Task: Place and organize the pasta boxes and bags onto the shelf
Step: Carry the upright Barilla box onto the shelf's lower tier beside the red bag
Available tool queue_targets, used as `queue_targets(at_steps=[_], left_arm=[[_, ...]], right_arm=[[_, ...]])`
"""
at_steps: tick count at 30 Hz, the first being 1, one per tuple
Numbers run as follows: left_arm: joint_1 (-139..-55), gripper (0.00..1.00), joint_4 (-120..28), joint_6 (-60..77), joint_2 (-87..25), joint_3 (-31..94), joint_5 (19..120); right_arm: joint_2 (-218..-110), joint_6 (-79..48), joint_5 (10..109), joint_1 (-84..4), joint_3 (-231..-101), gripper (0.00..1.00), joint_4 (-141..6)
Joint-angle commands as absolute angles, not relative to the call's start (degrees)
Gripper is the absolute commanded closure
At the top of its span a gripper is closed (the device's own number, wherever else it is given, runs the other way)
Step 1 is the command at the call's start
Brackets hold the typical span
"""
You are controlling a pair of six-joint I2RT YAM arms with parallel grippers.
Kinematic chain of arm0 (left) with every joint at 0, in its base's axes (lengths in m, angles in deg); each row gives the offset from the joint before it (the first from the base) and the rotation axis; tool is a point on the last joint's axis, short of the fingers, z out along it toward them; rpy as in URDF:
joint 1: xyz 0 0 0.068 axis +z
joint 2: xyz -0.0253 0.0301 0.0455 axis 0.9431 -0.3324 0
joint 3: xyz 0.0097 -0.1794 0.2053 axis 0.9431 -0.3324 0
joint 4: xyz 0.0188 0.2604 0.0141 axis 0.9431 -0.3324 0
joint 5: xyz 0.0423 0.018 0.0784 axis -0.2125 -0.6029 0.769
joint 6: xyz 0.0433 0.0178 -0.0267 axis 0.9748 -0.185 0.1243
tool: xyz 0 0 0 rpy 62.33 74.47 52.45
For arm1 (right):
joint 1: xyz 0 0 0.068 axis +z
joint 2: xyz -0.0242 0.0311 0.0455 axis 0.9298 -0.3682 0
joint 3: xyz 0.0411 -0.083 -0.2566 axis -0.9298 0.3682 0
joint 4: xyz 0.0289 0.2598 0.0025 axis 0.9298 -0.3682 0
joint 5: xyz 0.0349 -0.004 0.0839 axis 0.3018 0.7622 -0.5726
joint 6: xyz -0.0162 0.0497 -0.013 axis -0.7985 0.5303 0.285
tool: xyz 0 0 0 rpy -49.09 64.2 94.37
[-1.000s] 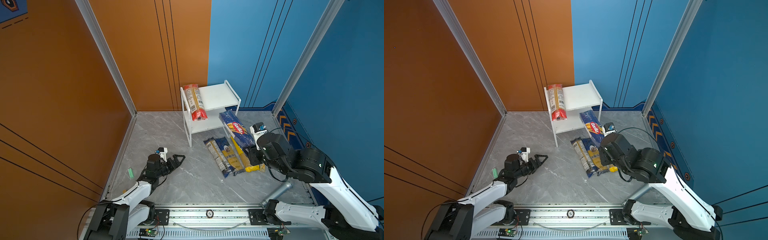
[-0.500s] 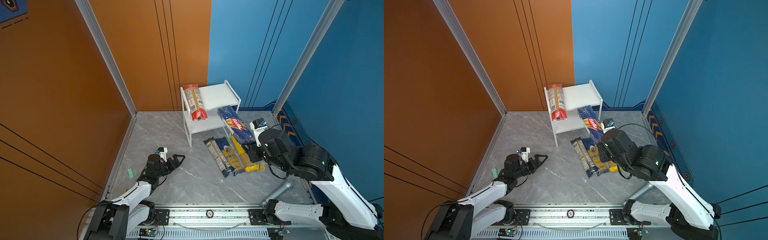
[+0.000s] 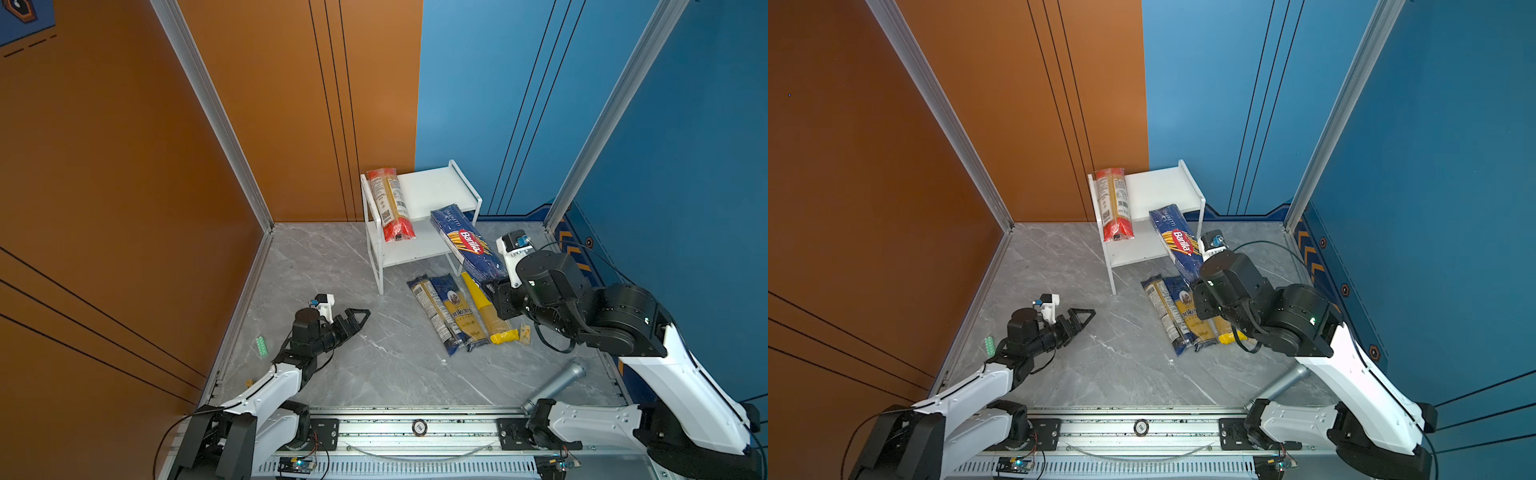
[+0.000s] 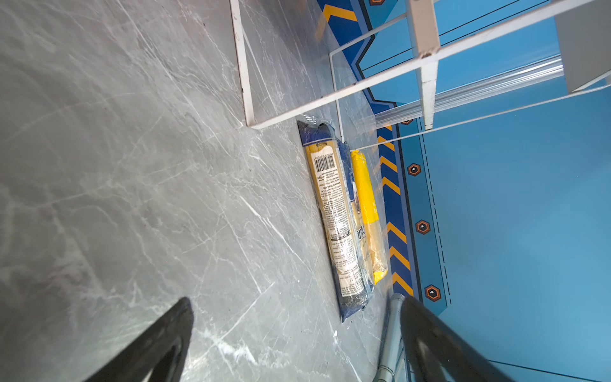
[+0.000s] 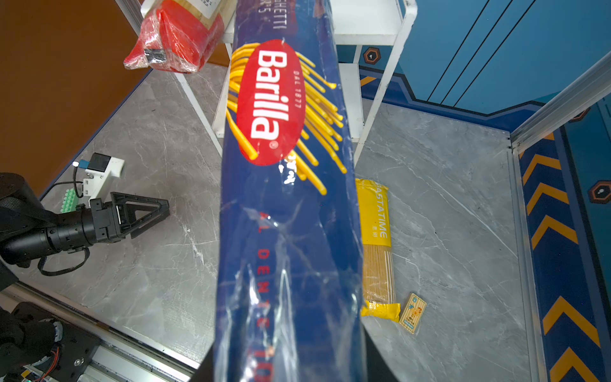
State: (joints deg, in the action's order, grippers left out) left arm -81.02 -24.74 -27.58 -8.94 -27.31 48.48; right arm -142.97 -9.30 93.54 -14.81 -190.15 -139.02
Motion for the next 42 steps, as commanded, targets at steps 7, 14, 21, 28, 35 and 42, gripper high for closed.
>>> queue_targets(at_steps=[7,14,21,28,35,42], left_arm=[[-80.5,0.02,-24.3,-26.8,-8.3,-28.5,47.2],[-80.3,0.02,-24.4,-26.8,-8.2,-28.7,47.1],[-80.0,0.02,-24.4,-26.7,-8.1,-28.9,47.0],[-79.6,0.02,-24.4,-26.6,-7.9,-28.5,46.8],[-79.2,0.02,-24.4,-26.6,-7.8,-28.6,46.5],[-78.8,0.02,-24.4,-26.5,-8.1,-28.5,46.2]], right_arm=[[-143.2,-10.6,96.9,-14.8,-195.7,1.0,-127.3],[-144.9,-11.2,97.1,-14.9,-197.2,1.0,-126.5],[-146.0,-11.4,96.8,-15.0,-197.9,1.0,-124.7],[-147.4,-11.4,97.0,-15.7,-198.7,1.0,-124.0],[-148.6,-11.2,96.9,-16.6,-199.8,1.0,-123.0],[-150.5,-11.5,95.2,-18.5,-201.2,1.0,-122.2]])
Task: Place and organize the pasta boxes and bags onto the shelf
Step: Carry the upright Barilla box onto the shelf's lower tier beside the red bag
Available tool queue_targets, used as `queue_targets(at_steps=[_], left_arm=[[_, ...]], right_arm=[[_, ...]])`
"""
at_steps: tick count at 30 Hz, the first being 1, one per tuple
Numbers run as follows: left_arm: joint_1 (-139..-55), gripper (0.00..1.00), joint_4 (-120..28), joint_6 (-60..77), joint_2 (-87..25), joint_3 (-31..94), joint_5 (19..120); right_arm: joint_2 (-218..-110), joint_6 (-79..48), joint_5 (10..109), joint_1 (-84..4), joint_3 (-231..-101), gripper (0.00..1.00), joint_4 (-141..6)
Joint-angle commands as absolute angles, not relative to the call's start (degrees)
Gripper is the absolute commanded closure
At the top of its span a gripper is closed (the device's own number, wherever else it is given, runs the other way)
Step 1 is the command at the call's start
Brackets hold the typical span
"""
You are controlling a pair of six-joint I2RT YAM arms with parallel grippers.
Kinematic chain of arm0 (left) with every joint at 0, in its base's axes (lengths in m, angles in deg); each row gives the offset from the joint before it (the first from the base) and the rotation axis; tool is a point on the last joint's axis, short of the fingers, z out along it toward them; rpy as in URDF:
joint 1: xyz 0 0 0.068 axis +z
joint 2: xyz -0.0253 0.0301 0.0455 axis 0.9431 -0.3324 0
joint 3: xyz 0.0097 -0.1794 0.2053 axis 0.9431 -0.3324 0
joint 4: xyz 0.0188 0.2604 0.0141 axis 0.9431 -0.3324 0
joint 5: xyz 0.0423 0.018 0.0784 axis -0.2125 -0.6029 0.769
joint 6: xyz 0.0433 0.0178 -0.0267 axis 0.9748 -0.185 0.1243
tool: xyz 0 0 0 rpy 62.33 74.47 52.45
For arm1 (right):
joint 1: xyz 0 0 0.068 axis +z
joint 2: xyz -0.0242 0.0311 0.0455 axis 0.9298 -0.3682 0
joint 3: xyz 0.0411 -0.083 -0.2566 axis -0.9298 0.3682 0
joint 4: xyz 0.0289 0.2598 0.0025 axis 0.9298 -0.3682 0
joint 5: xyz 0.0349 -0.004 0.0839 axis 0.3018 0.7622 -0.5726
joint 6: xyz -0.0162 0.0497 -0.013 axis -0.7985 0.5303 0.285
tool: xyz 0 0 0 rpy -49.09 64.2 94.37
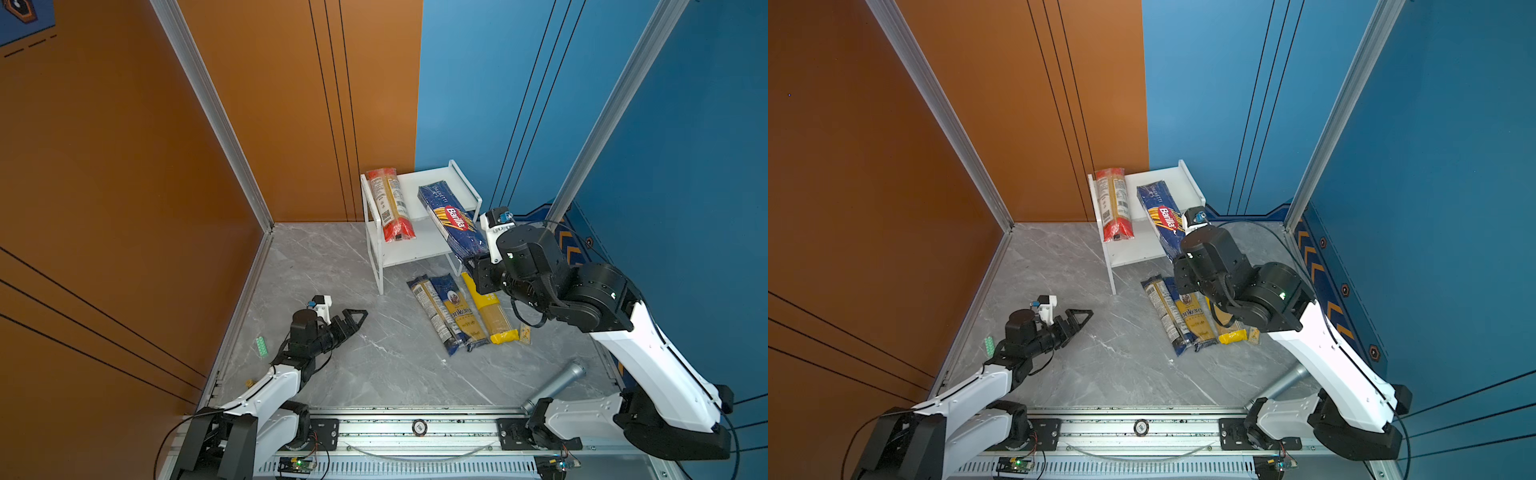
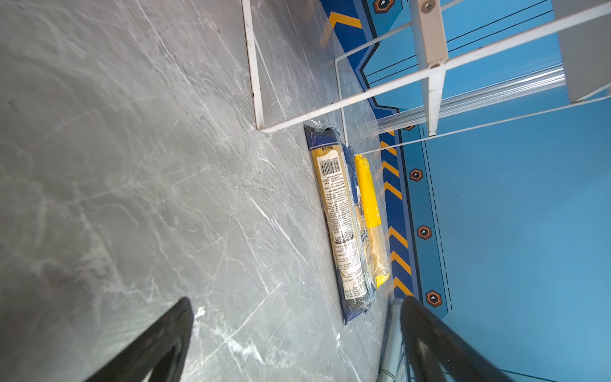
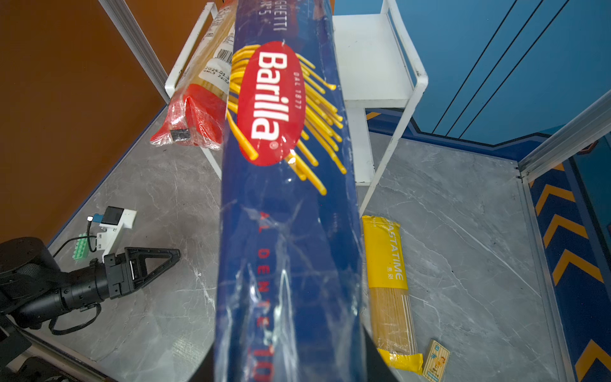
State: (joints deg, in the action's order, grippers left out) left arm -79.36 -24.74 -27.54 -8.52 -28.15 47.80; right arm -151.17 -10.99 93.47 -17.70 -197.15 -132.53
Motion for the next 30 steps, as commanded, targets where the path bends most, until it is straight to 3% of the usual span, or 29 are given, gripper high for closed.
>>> queue_targets(at_steps=[1,30], left_arm=[[-78.8,0.02,-24.4,-26.4,-8.0,-28.5,46.2],[-78.4,0.02,-24.4,-26.6,-8.2,-27.7,45.6]], right_arm=[[-150.8,-11.5,94.8,-18.8,-201.4,1.0,-122.0],[-156.0,-10.8,88.8,-25.7,-202.9,1.0,-117.7]])
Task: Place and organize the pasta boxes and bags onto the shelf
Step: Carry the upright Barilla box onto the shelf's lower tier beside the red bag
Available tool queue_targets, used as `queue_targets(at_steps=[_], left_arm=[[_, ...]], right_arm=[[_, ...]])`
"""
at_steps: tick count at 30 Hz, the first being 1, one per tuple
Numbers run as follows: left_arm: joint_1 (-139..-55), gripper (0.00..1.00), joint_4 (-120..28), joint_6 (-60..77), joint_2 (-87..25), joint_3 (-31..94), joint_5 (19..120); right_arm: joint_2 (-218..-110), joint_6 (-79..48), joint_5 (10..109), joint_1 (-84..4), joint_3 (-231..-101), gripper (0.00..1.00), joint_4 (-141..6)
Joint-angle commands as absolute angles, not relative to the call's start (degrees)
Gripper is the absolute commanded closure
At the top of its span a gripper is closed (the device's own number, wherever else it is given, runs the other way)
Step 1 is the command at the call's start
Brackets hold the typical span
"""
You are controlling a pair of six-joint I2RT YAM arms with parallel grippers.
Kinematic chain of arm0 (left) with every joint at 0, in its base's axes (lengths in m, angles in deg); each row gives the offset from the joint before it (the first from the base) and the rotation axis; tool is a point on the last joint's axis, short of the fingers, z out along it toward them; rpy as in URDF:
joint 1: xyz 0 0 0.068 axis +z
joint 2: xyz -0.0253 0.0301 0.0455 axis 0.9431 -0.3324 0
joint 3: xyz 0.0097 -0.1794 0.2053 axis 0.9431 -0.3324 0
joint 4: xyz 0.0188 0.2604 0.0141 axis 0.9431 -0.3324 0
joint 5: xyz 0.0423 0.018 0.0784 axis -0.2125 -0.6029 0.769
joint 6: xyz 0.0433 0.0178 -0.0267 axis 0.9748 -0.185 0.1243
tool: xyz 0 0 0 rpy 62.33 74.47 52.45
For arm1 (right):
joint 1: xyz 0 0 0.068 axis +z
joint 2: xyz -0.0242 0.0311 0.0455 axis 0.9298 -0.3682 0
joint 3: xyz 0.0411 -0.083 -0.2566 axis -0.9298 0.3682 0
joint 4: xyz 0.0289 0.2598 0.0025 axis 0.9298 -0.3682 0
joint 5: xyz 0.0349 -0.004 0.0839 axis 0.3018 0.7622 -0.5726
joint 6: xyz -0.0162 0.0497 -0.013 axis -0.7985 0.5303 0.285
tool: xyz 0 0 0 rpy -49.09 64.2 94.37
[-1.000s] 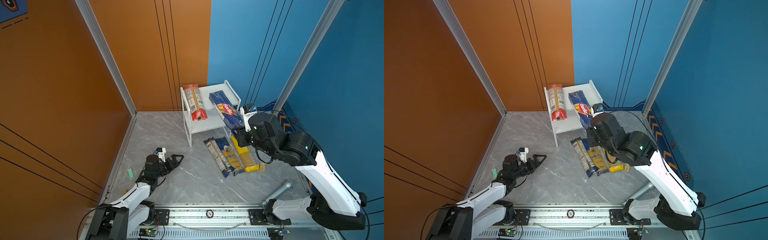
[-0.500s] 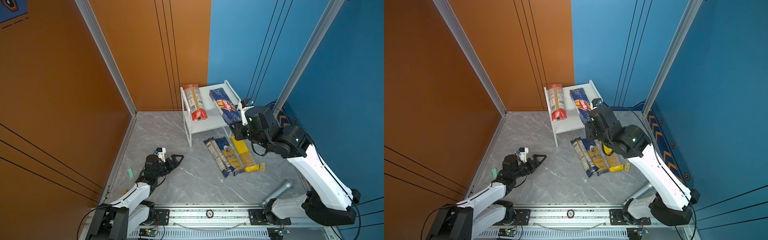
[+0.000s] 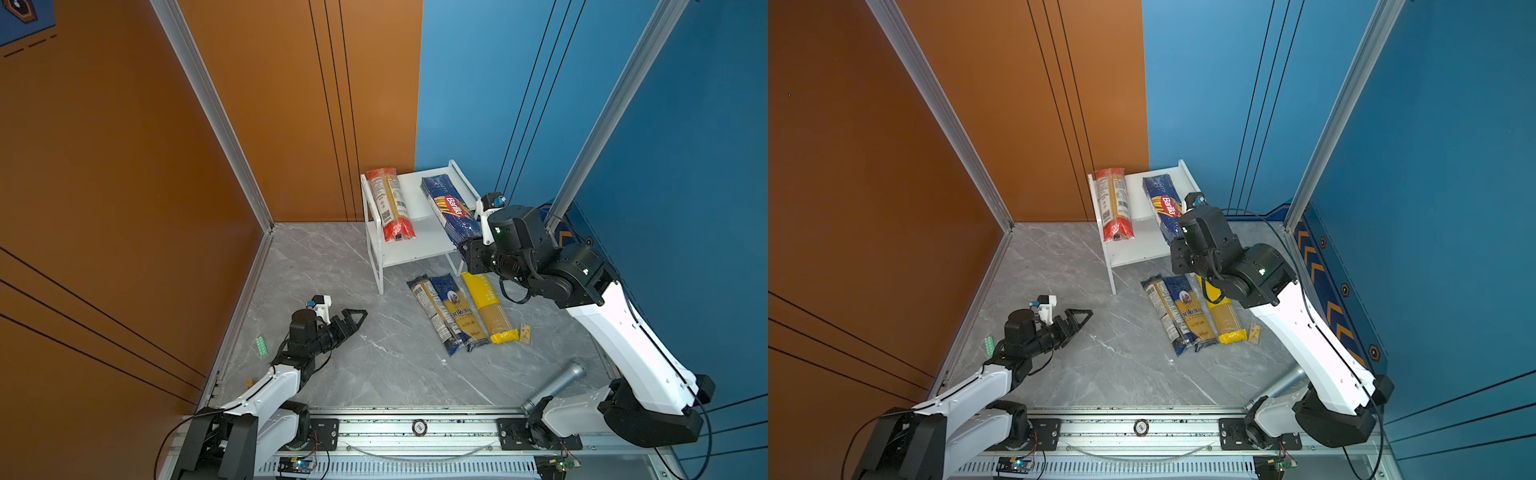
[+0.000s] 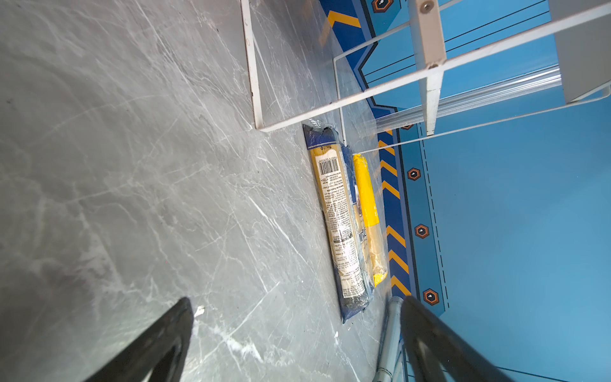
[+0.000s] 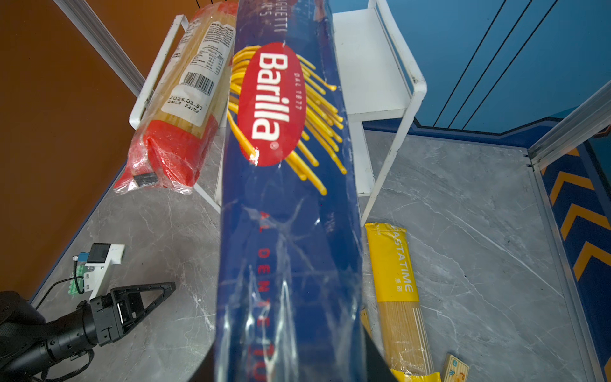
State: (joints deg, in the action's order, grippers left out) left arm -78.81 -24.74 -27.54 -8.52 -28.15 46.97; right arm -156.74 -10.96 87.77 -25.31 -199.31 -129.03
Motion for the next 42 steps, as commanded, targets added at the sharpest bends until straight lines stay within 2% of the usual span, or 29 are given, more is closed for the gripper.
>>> queue_targets(at_steps=[1,42], left_arm=[[-78.4,0.02,-24.4,-26.5,-8.2,-27.7,45.5],[-77.9,0.02,-23.9,-26.0,-10.6,-26.4,45.0]], right_arm=[[-156.1,-10.8,88.7,-25.7,-202.9,1.0,-117.5],[-160.4,-10.9,86.7,-27.7,-200.3,1.0,-107.4]])
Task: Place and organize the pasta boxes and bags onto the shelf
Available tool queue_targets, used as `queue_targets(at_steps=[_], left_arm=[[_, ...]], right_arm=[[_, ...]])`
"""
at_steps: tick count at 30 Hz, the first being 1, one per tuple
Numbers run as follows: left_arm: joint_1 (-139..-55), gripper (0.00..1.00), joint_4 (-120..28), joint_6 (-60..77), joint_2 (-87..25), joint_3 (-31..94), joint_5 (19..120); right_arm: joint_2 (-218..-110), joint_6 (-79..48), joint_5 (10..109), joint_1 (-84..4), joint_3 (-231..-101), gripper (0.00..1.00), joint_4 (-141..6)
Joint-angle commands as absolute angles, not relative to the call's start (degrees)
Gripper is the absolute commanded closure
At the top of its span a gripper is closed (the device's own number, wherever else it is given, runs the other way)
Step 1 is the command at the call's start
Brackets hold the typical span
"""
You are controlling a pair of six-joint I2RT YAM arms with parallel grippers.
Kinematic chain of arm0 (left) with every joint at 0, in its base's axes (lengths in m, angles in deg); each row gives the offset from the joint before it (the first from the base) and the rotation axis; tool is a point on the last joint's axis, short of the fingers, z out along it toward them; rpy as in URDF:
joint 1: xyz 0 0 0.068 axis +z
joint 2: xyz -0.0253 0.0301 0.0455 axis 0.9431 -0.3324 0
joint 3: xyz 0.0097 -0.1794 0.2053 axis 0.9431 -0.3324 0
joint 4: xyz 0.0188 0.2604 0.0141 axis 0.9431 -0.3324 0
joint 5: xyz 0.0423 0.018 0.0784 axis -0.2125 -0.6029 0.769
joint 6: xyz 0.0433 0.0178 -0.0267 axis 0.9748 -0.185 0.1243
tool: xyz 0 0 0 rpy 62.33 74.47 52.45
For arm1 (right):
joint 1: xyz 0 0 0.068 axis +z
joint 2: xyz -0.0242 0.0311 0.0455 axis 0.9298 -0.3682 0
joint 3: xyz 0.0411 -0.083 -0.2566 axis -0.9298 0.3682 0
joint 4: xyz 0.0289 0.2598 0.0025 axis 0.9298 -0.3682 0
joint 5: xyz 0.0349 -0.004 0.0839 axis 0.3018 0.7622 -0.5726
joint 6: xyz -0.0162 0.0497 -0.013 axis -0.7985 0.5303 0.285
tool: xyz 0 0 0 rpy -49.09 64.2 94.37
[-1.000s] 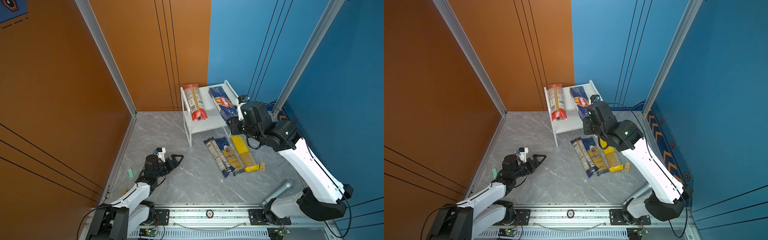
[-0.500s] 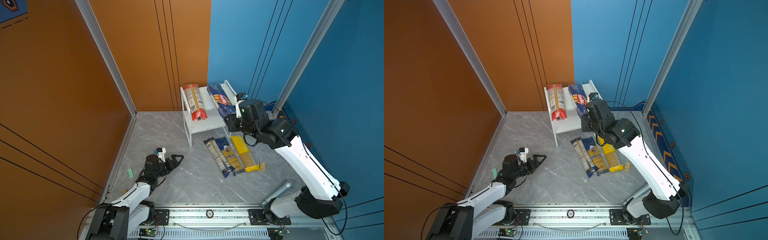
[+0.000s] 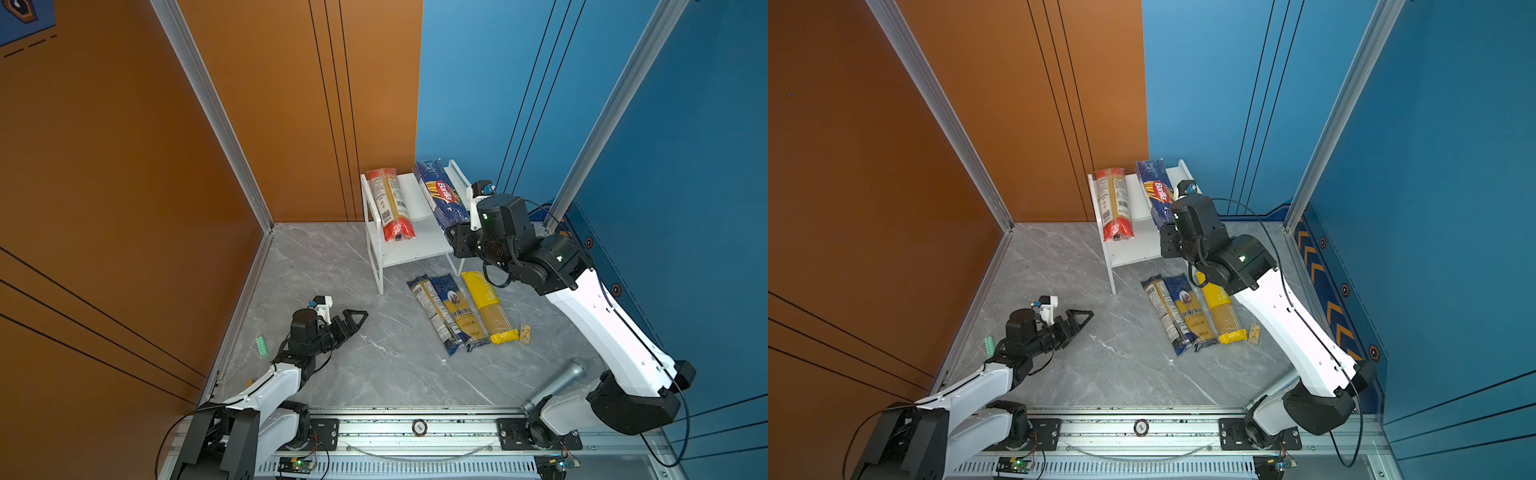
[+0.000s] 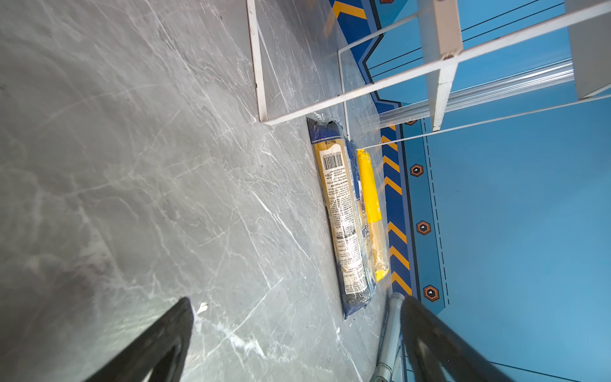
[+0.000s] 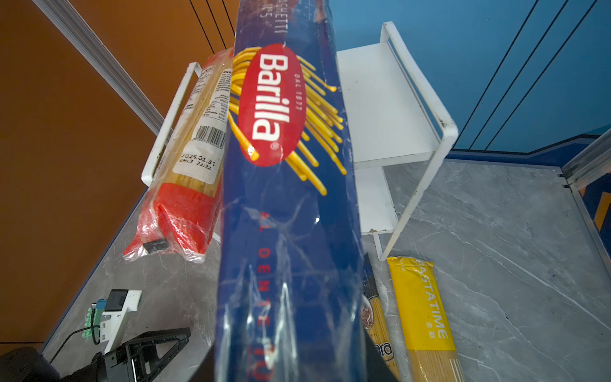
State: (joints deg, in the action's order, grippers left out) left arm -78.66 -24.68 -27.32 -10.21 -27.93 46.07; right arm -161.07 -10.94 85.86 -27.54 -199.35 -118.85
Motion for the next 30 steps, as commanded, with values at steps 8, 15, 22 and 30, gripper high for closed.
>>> queue_targets(at_steps=[8,15,22,30], left_arm=[[-77.8,0.02,-23.3,-25.9,-12.1,-26.0,44.7],[-77.8,0.02,-22.7,-25.9,-12.9,-25.8,44.5],[-77.8,0.02,-22.4,-26.0,-13.3,-25.8,44.5],[-77.7,0.02,-22.2,-25.9,-13.4,-25.8,44.1]], right_arm=[[-161.6,-11.0,86.5,-29.8,-200.3,1.0,-106.2],[-162.8,-11.1,85.2,-30.3,-200.3,1.0,-105.0],[-163.7,-11.3,84.7,-30.4,-199.9,1.0,-103.4],[-163.8,-11.2,85.5,-30.3,-197.5,1.0,-99.9]])
